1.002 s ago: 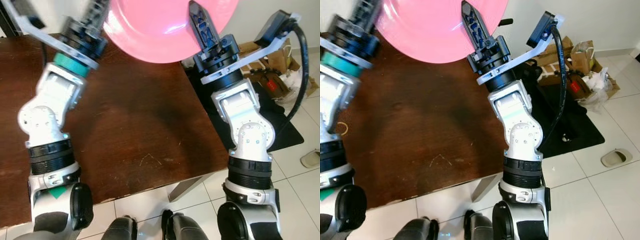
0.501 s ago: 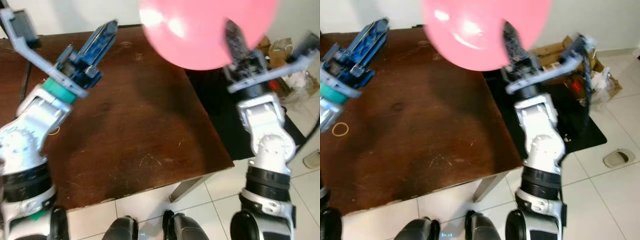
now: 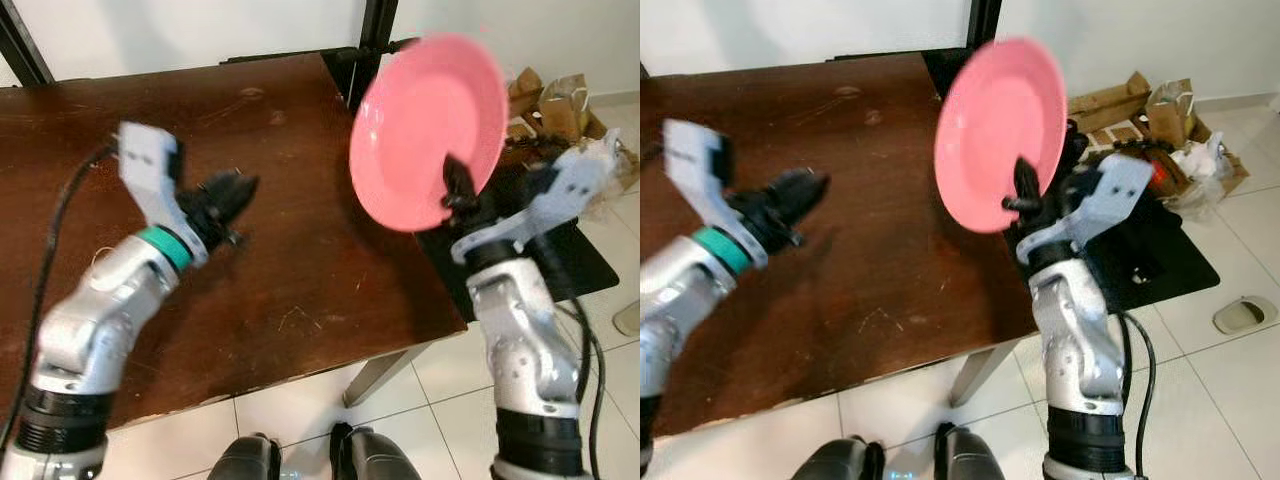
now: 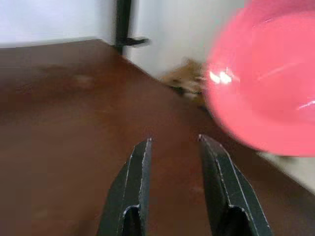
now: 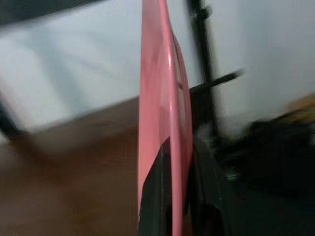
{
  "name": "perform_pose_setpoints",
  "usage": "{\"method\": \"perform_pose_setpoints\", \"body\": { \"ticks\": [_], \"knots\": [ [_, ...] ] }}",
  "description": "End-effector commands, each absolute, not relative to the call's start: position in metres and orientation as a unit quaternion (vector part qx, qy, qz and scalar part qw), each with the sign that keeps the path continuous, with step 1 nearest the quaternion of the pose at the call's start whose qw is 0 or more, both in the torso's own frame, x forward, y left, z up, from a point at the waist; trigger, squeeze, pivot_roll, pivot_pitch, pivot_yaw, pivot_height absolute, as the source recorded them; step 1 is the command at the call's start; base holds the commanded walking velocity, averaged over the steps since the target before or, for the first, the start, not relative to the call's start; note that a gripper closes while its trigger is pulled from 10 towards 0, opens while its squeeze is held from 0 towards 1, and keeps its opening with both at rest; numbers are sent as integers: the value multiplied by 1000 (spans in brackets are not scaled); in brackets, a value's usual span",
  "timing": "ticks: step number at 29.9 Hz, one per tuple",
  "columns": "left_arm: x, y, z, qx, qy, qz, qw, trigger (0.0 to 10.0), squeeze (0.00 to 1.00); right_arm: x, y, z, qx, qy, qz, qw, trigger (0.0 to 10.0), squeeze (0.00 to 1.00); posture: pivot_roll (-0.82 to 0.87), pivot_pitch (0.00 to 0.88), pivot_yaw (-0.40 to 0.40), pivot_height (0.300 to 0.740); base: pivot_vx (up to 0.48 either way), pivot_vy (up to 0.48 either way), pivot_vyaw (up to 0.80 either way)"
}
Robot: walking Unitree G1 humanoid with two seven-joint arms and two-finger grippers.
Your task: Setting the table
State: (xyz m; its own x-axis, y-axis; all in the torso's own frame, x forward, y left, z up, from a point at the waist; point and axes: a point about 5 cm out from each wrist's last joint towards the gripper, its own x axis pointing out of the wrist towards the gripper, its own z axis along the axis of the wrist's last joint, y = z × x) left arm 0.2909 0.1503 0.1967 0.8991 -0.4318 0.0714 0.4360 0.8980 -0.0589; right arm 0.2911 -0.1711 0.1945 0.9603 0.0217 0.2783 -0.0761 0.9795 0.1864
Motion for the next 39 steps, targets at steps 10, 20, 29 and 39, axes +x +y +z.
{"method": "perform_pose_setpoints", "body": {
  "ticks": [10, 20, 29, 39],
  "knots": [
    [293, 158, 186, 68, -62, -155, 984, 10000, 0, 294, -187, 194, 2, -146, 21, 989, 10000, 0, 49, 21, 18, 740, 0, 0, 0],
    [297, 157, 186, 103, -82, -152, 980, 10000, 0, 292, -179, 188, -43, -140, 59, 987, 10000, 0, 47, 19, 21, 740, 0, 0, 0],
    [299, 141, 173, 101, -85, -162, 978, 10000, 0, 287, -174, 186, -29, -145, 48, 988, 10000, 0, 12, 0, 21, 740, 0, 0, 0],
    [303, 131, 170, 92, -88, -164, 978, 10000, 0, 291, -177, 188, -17, -147, 27, 989, 10000, 0, -6, 0, 19, 740, -148, 0, 0]
  ]
}}
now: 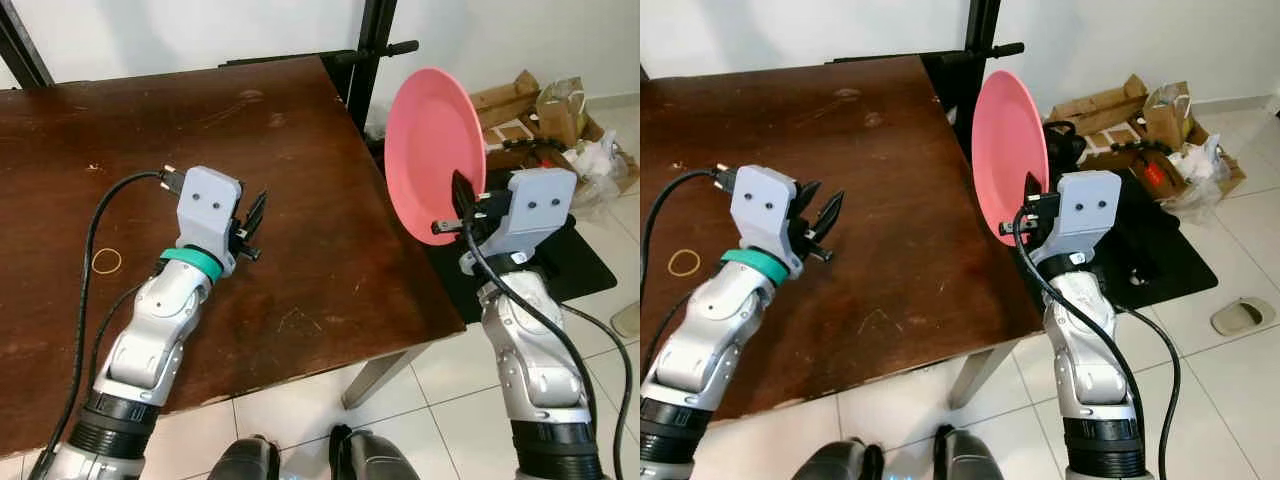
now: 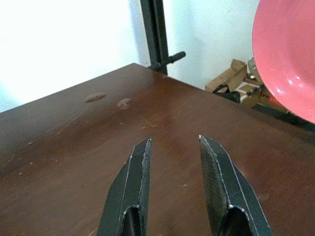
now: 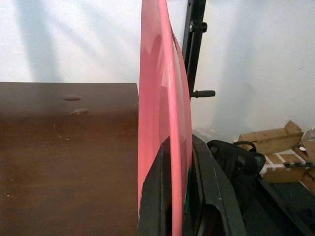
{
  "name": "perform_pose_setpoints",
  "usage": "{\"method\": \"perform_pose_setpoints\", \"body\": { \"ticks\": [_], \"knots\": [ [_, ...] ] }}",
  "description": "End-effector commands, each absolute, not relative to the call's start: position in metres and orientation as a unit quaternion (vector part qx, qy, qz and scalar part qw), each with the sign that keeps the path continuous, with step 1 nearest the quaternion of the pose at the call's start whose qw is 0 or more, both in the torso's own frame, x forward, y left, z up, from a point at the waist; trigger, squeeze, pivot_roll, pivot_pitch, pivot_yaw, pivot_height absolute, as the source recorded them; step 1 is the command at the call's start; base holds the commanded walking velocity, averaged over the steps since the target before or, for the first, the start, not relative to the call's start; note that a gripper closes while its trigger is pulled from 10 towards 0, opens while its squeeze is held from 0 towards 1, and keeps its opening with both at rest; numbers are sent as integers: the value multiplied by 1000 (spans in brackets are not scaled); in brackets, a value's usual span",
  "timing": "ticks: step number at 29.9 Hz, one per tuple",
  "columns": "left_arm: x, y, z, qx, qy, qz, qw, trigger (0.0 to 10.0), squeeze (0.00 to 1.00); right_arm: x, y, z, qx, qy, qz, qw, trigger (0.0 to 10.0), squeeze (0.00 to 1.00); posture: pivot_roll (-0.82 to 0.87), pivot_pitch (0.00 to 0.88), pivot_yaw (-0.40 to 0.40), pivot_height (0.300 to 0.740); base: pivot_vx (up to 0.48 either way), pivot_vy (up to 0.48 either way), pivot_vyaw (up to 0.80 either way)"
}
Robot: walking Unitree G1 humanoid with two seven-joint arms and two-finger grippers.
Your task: Setting the table
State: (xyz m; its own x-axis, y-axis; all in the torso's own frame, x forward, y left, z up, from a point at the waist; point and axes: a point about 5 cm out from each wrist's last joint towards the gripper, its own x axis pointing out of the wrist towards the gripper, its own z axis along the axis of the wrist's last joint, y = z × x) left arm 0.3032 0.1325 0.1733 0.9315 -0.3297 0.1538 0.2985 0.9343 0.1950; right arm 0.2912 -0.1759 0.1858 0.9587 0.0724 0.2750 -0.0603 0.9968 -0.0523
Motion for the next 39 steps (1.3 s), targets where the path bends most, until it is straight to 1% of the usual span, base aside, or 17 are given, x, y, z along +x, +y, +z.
{"method": "perform_pose_setpoints", "body": {
  "ticks": [1, 25, 39],
  "knots": [
    [303, 129, 169, 91, -89, -164, 978, 10000, 0, 292, -177, 188, -18, -146, 25, 989, 10000, 0, -12, 0, 19, 740, -435, 0, 0],
    [306, 125, 166, 81, -92, -164, 979, 10000, 0, 292, -174, 184, -6, -136, 10, 991, 10000, 0, -25, 8, 24, 740, -475, 0, 0],
    [307, 124, 165, 77, -94, -162, 979, 10000, 0, 292, -177, 184, -10, -136, 5, 991, 10000, 0, -30, 12, 23, 740, -17, 0, 0]
  ]
}}
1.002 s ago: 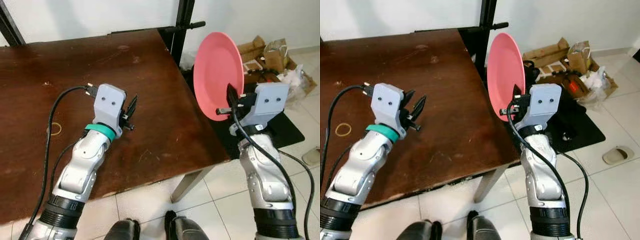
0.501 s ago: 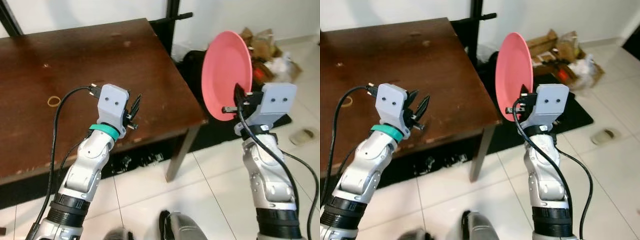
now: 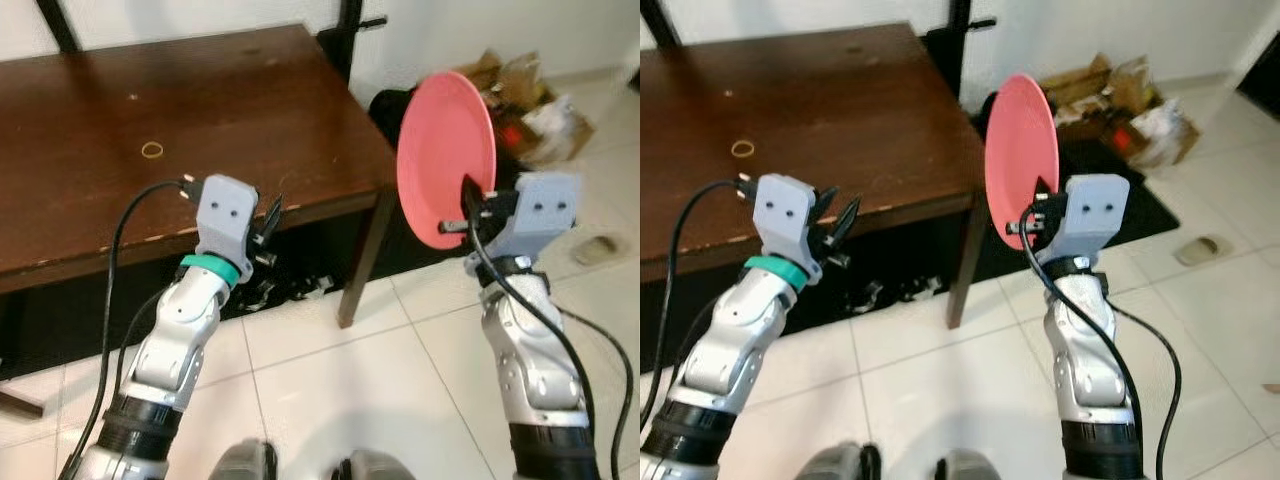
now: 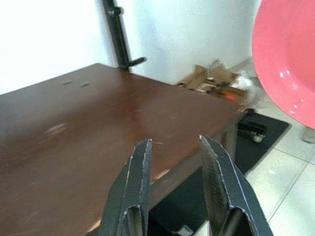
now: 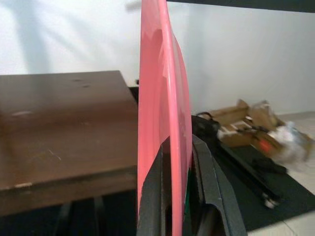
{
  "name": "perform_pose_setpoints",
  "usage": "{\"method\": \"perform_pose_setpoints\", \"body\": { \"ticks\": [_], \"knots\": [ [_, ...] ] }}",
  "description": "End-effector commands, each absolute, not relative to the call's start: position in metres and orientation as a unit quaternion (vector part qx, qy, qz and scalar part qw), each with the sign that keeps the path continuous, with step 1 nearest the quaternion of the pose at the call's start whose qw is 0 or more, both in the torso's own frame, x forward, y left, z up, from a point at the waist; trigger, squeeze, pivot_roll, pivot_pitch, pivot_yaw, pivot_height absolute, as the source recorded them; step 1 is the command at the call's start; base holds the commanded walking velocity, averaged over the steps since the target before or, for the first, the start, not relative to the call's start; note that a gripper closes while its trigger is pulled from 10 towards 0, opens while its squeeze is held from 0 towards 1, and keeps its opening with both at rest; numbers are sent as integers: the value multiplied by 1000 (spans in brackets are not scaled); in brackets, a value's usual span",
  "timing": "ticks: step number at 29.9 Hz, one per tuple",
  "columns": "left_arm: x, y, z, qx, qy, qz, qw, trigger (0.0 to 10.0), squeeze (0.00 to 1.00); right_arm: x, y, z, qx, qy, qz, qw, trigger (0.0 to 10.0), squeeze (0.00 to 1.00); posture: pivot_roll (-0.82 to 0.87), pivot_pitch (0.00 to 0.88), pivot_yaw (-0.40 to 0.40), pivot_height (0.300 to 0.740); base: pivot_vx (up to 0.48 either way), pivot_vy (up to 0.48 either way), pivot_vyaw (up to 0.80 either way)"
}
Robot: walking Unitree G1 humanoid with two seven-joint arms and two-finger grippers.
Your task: Setting the table
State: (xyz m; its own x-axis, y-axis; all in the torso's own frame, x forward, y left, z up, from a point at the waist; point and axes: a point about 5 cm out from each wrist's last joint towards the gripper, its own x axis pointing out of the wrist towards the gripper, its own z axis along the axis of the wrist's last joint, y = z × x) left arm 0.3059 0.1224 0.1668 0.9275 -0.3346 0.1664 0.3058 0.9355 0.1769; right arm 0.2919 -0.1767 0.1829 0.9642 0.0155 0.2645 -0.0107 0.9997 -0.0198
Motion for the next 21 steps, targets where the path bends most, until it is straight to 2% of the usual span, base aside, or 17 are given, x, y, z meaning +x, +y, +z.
{"method": "perform_pose_setpoints", "body": {
  "ticks": [1, 15, 21],
  "knots": [
    [307, 124, 165, 77, -93, -162, 979, 10000, 0, 291, -177, 184, -10, -135, 4, 991, 10000, 0, -30, 14, 24, 740, 0, 0, 0],
    [306, 125, 156, 64, -69, -169, 981, 10000, 0, 291, -188, 172, -29, -117, -22, 993, 10000, 0, -31, 14, 27, 740, 0, 0, 0],
    [299, 134, 120, 59, -5, -155, 986, 10000, 0, 285, -191, 129, -50, -50, -27, 997, 10000, 0, -27, 14, 24, 740, 0, 0, 0]
  ]
}}
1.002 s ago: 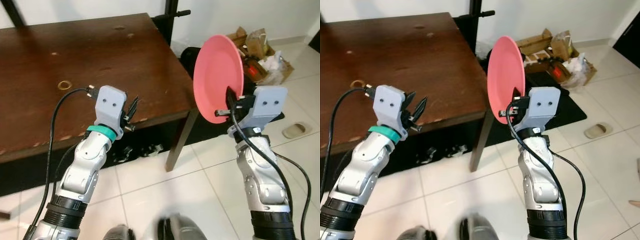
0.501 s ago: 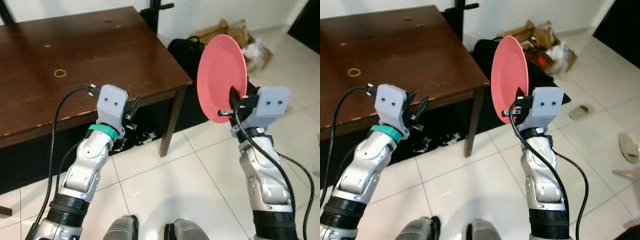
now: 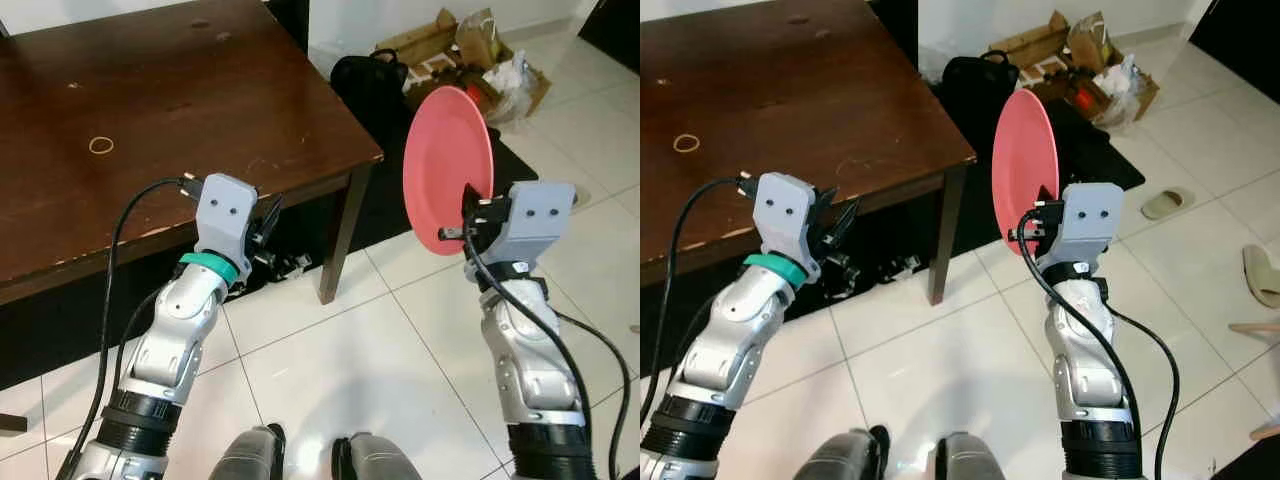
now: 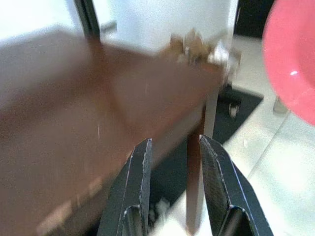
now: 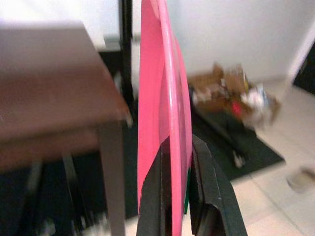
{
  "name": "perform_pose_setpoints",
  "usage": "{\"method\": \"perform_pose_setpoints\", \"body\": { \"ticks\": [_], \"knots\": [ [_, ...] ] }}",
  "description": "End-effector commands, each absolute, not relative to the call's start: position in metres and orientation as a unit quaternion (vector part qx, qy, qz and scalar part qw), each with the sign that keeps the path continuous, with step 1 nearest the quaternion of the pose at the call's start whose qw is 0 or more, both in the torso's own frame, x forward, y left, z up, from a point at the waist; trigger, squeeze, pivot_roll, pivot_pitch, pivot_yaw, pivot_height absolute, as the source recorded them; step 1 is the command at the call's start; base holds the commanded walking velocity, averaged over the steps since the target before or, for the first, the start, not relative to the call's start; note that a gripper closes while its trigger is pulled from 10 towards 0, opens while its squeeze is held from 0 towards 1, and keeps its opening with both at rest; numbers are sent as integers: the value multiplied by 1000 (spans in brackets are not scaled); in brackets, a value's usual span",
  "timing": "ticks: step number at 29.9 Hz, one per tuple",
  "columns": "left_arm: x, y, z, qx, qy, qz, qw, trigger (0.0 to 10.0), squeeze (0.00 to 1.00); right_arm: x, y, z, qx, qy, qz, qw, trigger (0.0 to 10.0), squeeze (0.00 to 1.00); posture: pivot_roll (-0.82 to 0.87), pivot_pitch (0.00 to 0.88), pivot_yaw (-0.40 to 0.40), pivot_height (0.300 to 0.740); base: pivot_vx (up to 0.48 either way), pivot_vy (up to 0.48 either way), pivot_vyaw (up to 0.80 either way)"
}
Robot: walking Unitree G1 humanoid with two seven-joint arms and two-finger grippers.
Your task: Setting the table
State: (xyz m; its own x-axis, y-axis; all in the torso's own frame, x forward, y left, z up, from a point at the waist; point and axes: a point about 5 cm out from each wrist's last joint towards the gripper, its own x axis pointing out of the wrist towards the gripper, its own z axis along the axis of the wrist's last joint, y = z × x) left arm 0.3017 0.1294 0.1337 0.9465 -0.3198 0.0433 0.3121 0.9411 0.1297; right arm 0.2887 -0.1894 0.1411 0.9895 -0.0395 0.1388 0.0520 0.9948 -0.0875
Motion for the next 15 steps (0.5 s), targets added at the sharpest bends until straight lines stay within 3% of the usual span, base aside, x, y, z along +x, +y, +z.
{"method": "perform_pose_setpoints", "body": {
  "ticks": [1, 15],
  "knots": [
    [299, 134, 120, 59, -5, -155, 986, 10000, 0, 285, -191, 129, -50, -50, -27, 997, 10000, 0, -27, 14, 24, 740, 0, 0, 0],
    [267, 170, 28, 41, 184, -116, 975, 10000, 0, 245, -177, 8, -15, 174, -32, 984, 10000, 0, -20, 2, 30, 740, 0, 0, 0]
  ]
}}
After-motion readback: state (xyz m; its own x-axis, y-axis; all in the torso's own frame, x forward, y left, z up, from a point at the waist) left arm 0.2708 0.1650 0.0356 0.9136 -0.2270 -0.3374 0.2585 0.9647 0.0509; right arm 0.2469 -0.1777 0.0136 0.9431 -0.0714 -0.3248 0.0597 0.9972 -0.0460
